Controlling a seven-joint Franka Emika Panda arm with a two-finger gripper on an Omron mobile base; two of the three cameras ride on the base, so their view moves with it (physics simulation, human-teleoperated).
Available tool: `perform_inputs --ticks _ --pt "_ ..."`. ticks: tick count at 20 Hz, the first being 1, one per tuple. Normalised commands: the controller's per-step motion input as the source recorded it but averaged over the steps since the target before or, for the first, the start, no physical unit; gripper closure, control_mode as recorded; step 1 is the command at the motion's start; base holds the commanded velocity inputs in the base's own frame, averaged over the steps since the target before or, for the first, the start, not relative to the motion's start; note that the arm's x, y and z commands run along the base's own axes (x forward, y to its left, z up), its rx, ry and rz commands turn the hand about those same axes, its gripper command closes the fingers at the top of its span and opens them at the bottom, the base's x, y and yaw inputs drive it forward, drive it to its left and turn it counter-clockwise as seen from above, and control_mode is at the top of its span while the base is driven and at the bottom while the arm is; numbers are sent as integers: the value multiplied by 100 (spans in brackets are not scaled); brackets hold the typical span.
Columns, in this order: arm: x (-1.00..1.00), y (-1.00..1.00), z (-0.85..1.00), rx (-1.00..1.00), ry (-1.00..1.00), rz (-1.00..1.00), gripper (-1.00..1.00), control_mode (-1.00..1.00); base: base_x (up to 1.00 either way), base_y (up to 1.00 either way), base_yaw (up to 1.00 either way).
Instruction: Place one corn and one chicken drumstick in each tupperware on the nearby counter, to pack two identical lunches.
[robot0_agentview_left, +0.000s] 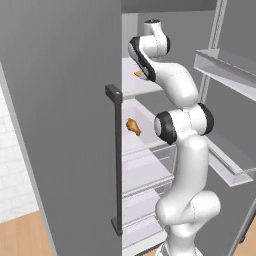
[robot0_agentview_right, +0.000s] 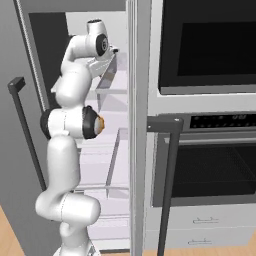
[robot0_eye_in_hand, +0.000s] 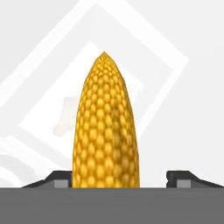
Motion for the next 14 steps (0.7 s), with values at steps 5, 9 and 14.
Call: perform_inputs --ticks 5,9,14 --pt "-7 6 -97 19 0 0 100 -100 0 0 0" --pt "3 42 -84 19 -12 -1 100 -100 0 0 0" --pt "15 54 -57 22 -20 -22 100 -100 0 0 0"
